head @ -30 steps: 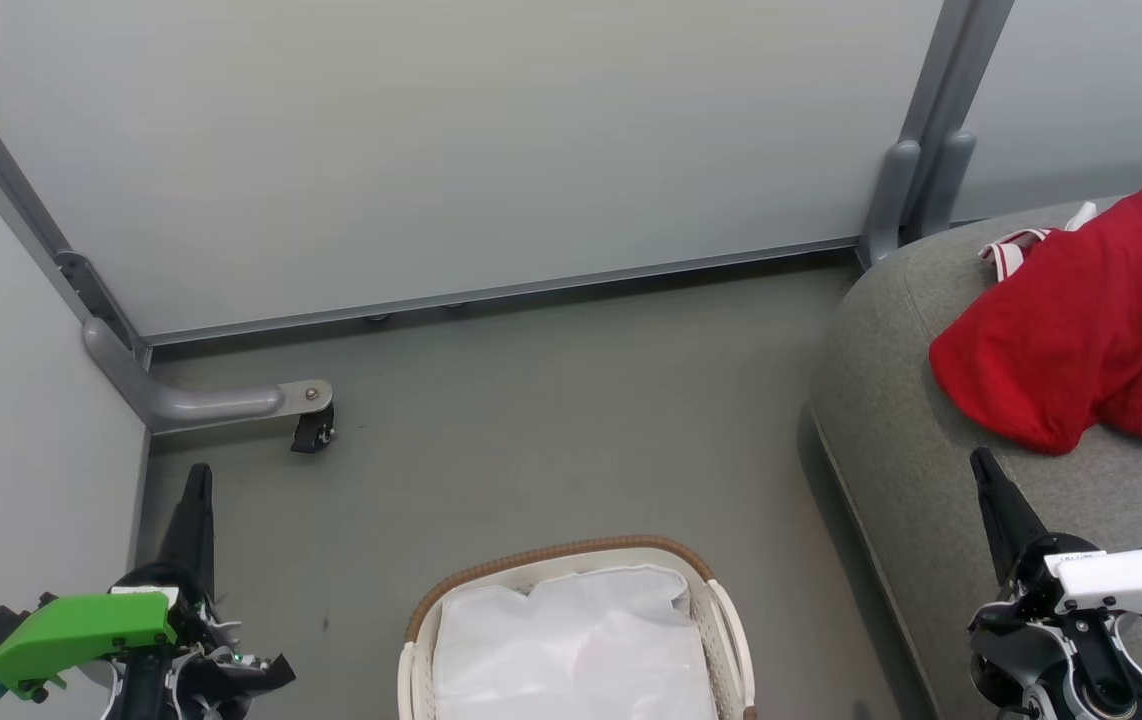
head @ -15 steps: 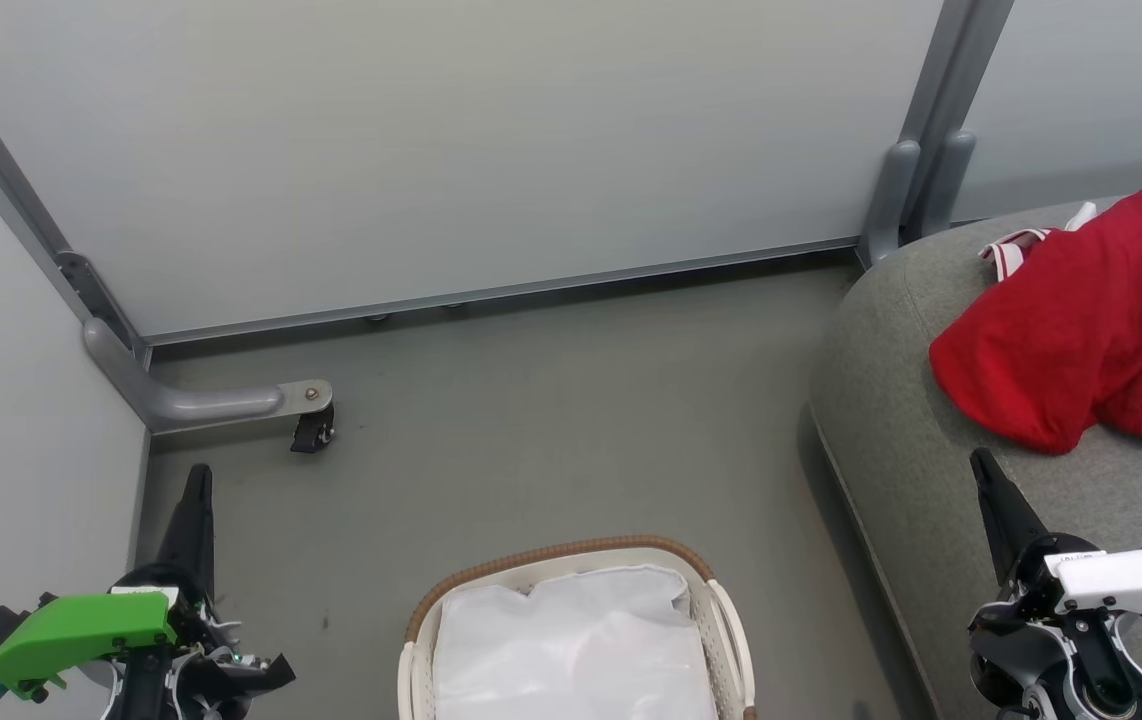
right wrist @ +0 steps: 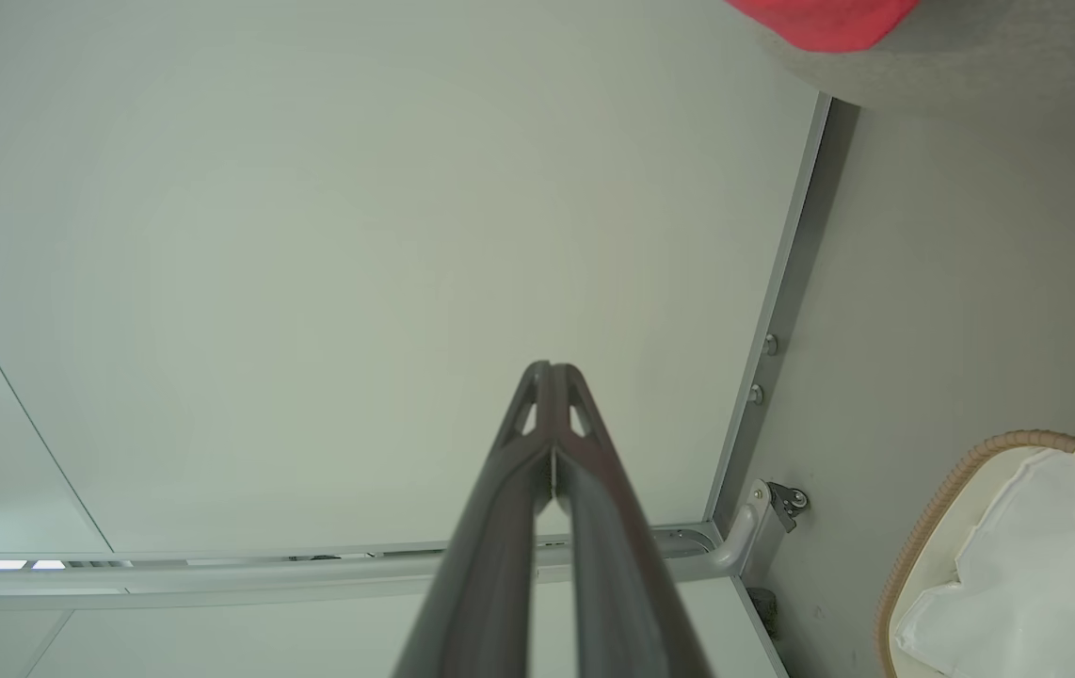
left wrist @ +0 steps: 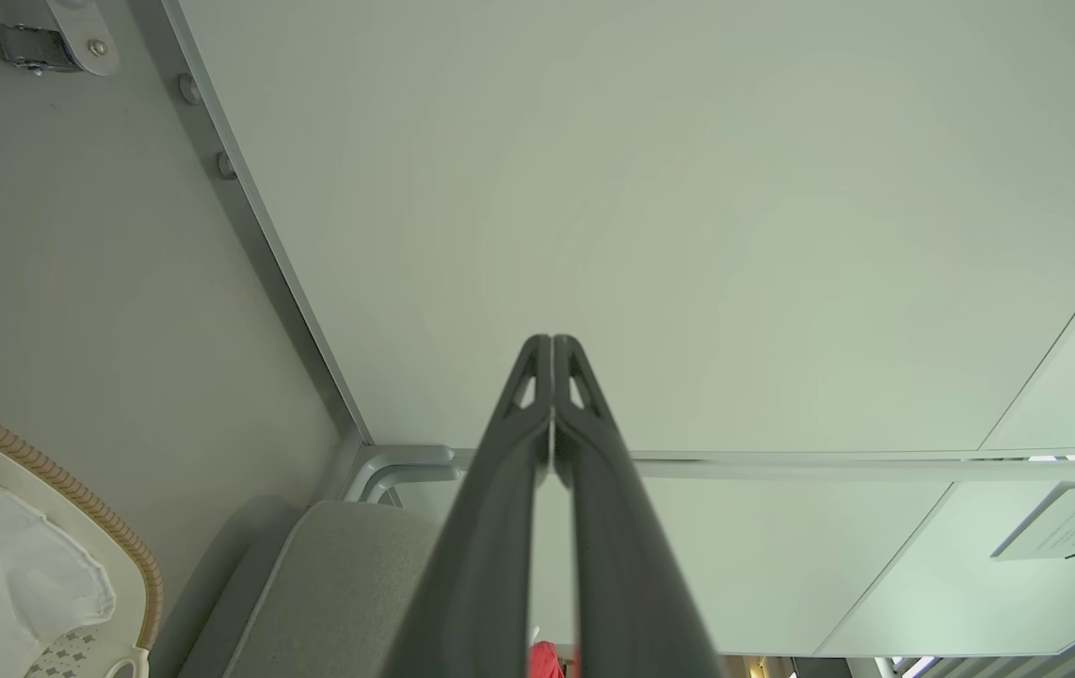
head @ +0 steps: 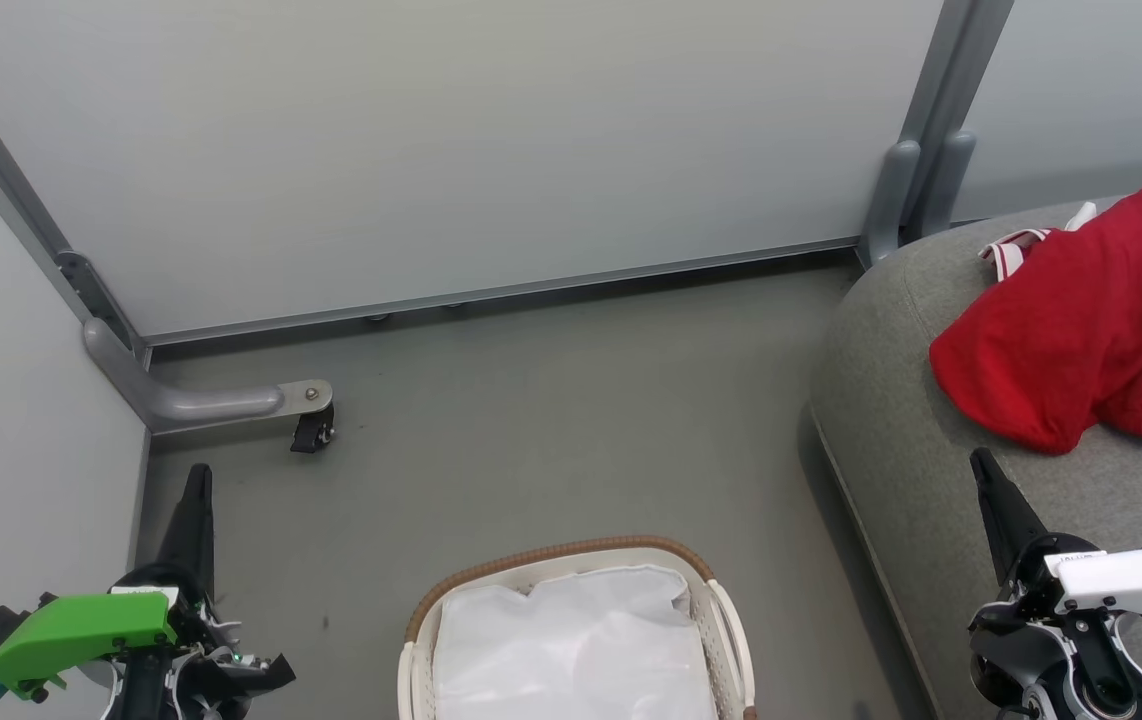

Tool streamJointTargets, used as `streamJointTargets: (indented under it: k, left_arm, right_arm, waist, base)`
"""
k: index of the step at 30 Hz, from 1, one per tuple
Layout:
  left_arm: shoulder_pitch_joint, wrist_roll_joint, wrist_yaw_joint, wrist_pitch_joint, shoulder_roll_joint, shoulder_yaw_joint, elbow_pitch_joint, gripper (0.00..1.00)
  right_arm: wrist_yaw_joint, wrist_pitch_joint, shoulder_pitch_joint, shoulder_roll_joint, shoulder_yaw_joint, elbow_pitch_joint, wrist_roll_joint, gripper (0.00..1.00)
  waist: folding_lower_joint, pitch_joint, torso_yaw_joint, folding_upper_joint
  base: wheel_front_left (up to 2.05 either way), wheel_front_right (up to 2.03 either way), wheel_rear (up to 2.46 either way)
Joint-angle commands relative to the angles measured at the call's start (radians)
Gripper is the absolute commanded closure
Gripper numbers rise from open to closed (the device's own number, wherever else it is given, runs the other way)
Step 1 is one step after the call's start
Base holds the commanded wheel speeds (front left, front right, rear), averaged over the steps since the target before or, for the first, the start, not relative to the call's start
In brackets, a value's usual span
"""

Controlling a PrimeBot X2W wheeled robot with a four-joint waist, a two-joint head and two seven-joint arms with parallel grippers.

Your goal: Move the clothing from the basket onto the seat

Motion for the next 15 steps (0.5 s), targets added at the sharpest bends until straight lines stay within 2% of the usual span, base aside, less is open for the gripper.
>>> streamJointTargets:
  k: [1,15]
  left_arm:
    - [-0.01,0.001,-0.002,0.004,0.004,0.003,-0.001,1.0]
    - [-0.01,0.001,-0.002,0.004,0.004,0.002,-0.001,1.0]
  right_arm:
    - [0.0,0.003,-0.008,-0.006,-0.002,-0.004,0.004,1.0]
    - [0.0,0.003,-0.008,-0.006,-0.002,-0.004,0.004,1.0]
  waist:
    - [0.0,0.0,0.0,-0.0001]
    - [0.0,0.0,0.0,-0.0001]
  base:
    - [0.0,0.0,0.0]
    - [0.0,0.0,0.0]
